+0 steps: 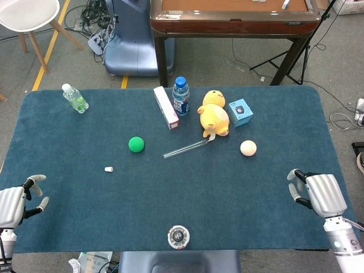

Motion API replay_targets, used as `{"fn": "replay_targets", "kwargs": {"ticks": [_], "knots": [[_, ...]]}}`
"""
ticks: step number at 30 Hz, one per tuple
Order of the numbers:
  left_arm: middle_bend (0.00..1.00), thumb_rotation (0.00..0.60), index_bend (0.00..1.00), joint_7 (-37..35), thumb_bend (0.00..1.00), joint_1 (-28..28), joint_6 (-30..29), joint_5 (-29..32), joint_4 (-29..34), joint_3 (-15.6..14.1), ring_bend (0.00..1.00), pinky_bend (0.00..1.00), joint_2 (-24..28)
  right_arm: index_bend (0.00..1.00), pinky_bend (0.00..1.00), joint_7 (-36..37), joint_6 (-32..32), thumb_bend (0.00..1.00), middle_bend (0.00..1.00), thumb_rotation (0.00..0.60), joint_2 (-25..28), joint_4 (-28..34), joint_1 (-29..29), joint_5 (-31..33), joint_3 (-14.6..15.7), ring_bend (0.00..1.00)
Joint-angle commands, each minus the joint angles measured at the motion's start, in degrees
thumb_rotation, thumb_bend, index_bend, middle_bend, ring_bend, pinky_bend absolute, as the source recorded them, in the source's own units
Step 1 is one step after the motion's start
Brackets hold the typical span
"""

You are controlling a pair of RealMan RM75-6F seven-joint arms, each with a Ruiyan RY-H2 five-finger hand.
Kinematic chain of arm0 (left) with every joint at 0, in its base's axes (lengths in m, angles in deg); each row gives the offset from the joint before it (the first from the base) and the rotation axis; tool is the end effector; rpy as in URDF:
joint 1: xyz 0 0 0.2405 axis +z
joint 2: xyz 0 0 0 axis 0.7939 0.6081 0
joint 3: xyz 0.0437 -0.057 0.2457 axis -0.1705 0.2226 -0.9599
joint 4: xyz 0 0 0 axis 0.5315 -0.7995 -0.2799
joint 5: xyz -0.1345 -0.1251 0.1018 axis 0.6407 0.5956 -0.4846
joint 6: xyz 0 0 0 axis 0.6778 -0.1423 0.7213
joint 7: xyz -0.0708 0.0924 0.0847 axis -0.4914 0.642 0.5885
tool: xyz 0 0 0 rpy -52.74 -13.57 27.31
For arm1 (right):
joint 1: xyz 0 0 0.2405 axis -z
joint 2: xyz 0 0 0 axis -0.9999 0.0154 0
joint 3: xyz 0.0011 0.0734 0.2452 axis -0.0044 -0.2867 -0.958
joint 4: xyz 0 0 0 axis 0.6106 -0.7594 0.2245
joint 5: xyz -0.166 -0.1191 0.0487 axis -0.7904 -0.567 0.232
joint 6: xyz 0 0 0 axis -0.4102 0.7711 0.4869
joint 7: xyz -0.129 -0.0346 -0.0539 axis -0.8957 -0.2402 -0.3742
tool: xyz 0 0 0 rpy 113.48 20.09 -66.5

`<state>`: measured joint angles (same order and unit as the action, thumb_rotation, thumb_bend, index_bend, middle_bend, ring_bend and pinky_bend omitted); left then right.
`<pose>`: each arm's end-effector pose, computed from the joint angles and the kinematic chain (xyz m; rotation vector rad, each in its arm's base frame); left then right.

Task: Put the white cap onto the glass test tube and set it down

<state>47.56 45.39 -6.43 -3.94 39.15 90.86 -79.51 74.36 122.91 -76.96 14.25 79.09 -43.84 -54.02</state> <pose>-0.2946 0.1959 0.1592 -1.2892 -0.9786 -0.9123 -0.2681 -0.2020 0.1575 1.5070 -0.8623 0.9431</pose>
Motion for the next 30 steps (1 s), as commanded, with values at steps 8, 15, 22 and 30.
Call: {"fn": "replay_targets", "kwargs": {"ticks": [8,15,22,30], "knots": [[0.56,0.6,0.31,-0.6,0.27,0.2,0.2,-0.4,0.0,0.0,0.59,0.59,0.3,0.49,0.75,0.1,-0.5,0.44,0.7,0.6,-0.2,0.1,-0.1,-0.1,-0.4,0.68],[0.56,0.6,0.31,-1.1,0.27,-0.4,0.5,-1.1,-1.0,0.6,0.6,0.59,0.0,0.49,0.75,-0.3,-0.7,0.44,0.7,0.6,-0.3,0.2,-0.4,-0.2,-0.9,0.68],[0.61,0.6,0.31,-6.1,0.27,-4.4,4.3,-2.6,-5.8,3.1,0.65,0.62,0.0,0.49,0.75,-1.7,-1.1,0.44,0.7,0.6,0.5,1.6,-1.9,-0.7,-2.5,0.68],[0.86,0.6,0.32,-17.5,0.31,-13.4,15.9,-6.2,-13.5,4.4,0.87,0.83,0.8,0.49,0.75,-5.1,-1.5,0.44,0.7,0.6,1.8,4.3,-3.2,0.8,-4.6,0.68]]}}
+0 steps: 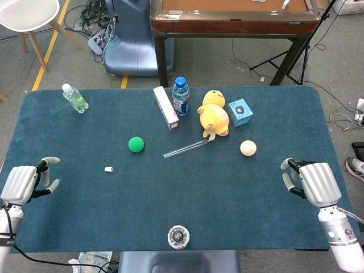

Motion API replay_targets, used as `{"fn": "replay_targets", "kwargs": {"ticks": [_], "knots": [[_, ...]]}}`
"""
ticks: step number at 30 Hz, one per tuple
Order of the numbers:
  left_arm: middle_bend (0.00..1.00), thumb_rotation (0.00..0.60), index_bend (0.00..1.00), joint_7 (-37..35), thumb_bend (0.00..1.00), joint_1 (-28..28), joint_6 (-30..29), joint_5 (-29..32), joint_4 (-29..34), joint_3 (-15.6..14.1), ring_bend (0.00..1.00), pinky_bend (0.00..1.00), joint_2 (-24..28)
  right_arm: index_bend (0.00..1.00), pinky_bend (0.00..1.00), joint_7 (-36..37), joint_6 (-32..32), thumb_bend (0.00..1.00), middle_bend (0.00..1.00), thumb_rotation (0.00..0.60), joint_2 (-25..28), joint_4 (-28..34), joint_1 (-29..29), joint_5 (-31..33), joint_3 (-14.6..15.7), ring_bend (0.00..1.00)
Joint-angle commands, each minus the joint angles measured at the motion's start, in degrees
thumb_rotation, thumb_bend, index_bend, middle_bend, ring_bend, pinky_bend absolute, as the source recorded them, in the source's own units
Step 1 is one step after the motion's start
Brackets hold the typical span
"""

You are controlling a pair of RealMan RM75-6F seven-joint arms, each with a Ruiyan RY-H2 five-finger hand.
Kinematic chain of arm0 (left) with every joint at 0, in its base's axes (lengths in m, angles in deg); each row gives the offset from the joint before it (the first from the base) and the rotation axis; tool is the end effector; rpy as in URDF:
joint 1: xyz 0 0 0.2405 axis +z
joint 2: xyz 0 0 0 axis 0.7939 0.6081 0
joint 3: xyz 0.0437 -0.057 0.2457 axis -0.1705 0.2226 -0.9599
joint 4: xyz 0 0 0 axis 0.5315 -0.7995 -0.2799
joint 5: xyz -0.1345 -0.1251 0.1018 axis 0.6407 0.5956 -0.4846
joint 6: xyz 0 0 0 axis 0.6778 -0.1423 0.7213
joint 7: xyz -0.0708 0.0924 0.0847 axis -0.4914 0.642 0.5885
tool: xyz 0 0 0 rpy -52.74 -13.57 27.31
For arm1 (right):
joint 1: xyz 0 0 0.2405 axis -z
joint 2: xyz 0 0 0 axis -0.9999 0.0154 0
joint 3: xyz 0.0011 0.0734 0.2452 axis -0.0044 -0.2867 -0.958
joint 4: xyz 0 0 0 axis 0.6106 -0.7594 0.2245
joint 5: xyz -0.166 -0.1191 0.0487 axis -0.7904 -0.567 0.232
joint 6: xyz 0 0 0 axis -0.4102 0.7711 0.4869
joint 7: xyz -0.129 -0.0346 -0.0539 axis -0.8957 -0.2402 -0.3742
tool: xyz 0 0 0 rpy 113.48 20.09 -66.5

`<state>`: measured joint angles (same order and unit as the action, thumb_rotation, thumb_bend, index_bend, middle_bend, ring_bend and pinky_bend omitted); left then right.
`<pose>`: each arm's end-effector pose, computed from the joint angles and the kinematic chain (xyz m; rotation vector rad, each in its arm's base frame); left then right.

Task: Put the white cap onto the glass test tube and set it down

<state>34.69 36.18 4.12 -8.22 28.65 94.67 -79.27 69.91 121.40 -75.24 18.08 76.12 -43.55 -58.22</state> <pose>-0.2878 0.2635 0.1625 -1.4595 -0.9626 -1.0324 -0.2379 -0.2268 0.1678 1.5306 -0.7567 0.9902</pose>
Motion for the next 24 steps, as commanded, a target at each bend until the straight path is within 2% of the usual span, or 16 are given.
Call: {"fn": "replay_targets", "kwargs": {"ticks": [1,4,11,16,24], "knots": [[0.91,0.6,0.32,-6.6,0.37,-5.9,8.0,-2.9,-3.4,0.2,0.92,0.86,1.1,0.49,0.75,-1.0,-0.1,0.44,0.7,0.6,0.1,0.8,-0.3,0.8,-0.6,0.68],[0.99,0.6,0.32,-9.9,0.49,-9.9,13.4,-4.9,-4.5,-0.4,0.99,0.92,1.7,0.49,0.75,-1.6,-0.4,0.44,0.7,0.6,0.1,1.3,-0.4,1.8,-0.8,0.68],[1.0,0.6,0.33,-13.0,0.65,-18.0,23.8,-7.6,-6.1,-1.9,1.0,0.97,0.8,0.47,0.75,-3.0,-0.8,0.44,0.7,0.6,0.2,2.1,-0.4,3.7,-1.1,0.68],[1.0,0.6,0.23,-10.1,0.68,-22.2,31.1,-6.1,-6.5,-3.0,1.0,0.97,-0.8,0.47,0.75,-3.3,-1.3,0.44,0.7,0.6,0.0,2.1,-0.6,4.8,-1.2,0.68],[1.0,0.6,0.22,-4.1,0.68,-25.1,35.8,-2.9,-6.9,-4.3,1.0,0.98,-4.1,0.47,0.75,-2.8,-2.1,0.44,0.7,0.6,-0.7,1.1,-0.4,6.5,-0.9,0.68]]}}
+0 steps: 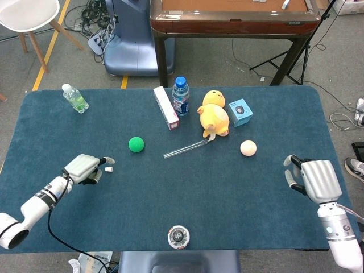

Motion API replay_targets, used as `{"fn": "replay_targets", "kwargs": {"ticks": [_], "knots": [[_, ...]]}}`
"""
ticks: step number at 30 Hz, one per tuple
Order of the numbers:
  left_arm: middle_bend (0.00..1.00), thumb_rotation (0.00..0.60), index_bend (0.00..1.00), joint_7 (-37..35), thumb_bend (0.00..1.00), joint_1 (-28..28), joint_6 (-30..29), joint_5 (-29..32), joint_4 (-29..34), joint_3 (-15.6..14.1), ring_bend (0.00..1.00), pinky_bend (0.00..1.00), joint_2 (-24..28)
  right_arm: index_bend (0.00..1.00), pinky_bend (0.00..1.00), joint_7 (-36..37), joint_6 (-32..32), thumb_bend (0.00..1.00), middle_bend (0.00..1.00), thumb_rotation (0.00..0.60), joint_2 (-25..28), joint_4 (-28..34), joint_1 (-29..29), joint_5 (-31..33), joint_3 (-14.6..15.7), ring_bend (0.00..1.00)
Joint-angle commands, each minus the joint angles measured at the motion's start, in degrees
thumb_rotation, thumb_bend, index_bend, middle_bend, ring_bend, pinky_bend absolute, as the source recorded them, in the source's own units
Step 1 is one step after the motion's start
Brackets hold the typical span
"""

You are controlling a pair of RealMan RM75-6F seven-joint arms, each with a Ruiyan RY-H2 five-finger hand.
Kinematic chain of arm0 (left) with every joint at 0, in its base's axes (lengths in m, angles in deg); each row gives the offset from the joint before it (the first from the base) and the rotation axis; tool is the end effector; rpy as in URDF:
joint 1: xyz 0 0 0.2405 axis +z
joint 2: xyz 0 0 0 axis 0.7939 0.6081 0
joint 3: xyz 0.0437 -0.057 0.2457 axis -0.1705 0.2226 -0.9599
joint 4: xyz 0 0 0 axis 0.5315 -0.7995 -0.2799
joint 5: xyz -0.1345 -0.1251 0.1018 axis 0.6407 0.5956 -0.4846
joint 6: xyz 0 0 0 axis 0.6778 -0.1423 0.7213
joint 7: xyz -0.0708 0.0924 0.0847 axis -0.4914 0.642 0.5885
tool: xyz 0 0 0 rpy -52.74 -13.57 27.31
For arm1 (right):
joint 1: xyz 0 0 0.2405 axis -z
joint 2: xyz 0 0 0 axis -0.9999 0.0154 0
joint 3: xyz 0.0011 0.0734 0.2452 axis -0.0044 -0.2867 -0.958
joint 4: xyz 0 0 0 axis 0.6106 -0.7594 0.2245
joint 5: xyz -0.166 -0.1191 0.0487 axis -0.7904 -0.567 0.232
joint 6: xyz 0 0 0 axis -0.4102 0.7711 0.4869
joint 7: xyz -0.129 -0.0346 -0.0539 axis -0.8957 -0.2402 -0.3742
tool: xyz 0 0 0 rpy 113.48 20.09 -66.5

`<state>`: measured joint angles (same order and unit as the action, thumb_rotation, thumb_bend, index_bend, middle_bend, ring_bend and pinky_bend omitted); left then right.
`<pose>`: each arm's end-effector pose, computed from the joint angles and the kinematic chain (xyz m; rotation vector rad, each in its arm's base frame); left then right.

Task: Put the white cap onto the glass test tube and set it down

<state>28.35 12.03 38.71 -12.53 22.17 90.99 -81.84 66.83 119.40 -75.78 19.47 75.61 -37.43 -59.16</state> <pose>-0.2308 0.3493 0.0820 -2.0378 -1.0823 -0.7001 -0.2435 -0.2327 0.1646 1.4827 -0.8129 0.9217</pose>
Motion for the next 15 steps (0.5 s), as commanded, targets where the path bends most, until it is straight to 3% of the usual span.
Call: {"fn": "replay_targets", "kwargs": {"ticks": [1,15], "knots": [[1.0,0.6,0.22,2.7,0.68,-1.1,1.4,1.8,-0.4,-0.8,1.0,0.98,-2.0,0.47,0.75,0.4,-0.1,0.44,0.7,0.6,-0.2,-0.4,0.2,0.6,0.1,0.68],[1.0,0.6,0.21,11.2,0.68,-2.5,4.0,8.7,-3.7,-2.2,1.0,0.98,-7.0,0.47,0.75,3.0,0.3,0.44,0.7,0.6,-0.4,-2.4,1.3,1.0,0.8,0.68]]}}
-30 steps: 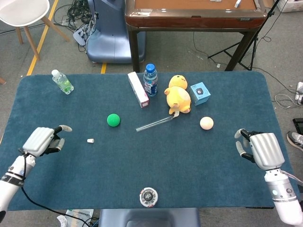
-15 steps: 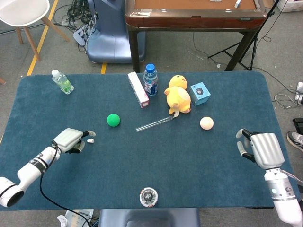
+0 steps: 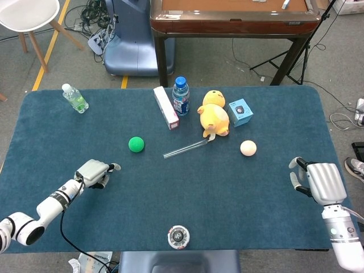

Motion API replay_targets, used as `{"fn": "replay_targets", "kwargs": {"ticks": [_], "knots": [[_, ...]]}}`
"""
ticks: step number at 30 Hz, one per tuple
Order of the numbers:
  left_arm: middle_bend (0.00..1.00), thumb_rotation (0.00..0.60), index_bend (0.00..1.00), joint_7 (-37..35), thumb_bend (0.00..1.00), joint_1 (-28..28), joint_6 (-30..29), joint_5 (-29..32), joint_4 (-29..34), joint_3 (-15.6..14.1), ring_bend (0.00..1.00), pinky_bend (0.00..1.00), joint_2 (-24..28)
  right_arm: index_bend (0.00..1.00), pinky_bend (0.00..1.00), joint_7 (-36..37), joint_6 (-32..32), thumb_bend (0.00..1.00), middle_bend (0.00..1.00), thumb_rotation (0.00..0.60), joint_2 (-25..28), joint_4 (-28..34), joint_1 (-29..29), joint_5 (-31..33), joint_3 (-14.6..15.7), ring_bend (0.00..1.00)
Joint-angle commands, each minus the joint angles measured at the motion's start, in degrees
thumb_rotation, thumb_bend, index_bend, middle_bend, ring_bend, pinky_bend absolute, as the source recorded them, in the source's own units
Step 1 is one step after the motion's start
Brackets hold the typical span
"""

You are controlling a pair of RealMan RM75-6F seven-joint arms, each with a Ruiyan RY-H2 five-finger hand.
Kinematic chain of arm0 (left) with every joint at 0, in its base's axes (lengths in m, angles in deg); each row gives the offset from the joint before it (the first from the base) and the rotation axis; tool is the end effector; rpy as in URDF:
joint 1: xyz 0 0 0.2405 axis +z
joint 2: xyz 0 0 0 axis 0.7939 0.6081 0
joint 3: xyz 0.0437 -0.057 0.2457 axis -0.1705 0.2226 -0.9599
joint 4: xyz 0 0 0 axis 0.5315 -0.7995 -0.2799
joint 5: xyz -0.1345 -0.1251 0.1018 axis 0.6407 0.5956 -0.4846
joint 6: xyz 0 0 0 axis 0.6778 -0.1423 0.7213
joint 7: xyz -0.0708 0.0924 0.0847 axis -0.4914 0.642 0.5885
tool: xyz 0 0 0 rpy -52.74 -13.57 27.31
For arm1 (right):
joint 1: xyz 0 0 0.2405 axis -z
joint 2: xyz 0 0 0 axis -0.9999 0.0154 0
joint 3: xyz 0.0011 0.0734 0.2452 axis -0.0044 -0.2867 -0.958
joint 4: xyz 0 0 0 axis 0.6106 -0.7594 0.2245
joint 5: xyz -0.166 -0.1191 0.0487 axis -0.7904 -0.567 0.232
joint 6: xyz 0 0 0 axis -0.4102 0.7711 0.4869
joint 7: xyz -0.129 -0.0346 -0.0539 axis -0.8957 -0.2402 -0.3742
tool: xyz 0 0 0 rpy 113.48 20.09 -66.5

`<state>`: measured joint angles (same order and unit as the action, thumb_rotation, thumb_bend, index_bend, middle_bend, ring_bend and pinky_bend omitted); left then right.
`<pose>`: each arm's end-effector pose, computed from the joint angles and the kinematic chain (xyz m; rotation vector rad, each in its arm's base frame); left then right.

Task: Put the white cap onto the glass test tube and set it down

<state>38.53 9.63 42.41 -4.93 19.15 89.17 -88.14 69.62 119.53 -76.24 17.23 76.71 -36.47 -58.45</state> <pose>-0.2348 0.3507 0.0429 -2.0822 -1.0608 -0.5729 -0.2596 -0.2277 0.1647 1.4495 -0.8582 0.9029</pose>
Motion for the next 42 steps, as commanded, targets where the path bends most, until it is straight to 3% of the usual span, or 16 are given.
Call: {"fn": "replay_targets", "kwargs": {"ticks": [1,19,42], "knots": [[1.0,0.6,0.21,1.3,0.68,-0.1,0.4,1.6,-0.9,-0.4,1.0,0.98,-0.9,0.47,0.75,0.3,0.2,0.44,0.7,0.6,0.0,-0.3,0.3,0.1,0.1,0.68],[1.0,0.6,0.21,1.3,0.68,-0.8,2.2,4.9,-4.3,-1.3,1.0,0.98,-2.8,0.46,0.75,0.7,0.6,0.44,0.7,0.6,0.0,-0.5,0.8,0.3,0.1,0.68],[1.0,0.6,0.23,2.1,0.68,1.5,0.1,6.6,-1.6,-2.8,1.0,0.98,2.1,0.46,0.75,0.1,2.0,0.44,0.7,0.6,0.2,0.9,1.3,-1.3,0.2,0.68]]}}
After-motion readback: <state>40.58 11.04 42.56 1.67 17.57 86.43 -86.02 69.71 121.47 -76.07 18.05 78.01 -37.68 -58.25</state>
